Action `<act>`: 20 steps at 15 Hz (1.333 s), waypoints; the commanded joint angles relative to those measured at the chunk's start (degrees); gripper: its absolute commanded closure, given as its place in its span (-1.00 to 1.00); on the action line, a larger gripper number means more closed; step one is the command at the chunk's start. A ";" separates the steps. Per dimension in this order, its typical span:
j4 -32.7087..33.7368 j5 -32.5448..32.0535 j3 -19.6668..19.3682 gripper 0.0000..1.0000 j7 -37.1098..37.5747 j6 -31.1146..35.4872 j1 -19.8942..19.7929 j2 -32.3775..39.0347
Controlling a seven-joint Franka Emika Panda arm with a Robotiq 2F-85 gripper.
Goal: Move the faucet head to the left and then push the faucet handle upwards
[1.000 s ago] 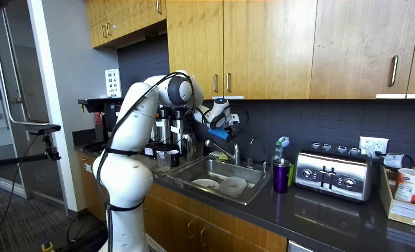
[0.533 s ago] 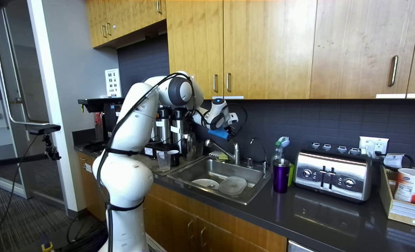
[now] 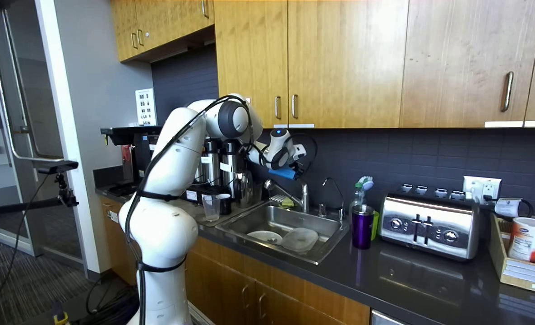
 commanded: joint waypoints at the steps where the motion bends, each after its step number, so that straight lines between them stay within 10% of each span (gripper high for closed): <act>1: 2.51 -2.20 -0.86 1.00 1.57 4.08 0.86 0.38; 20: -5.12 -4.06 -3.63 1.00 5.34 4.73 2.65 -6.06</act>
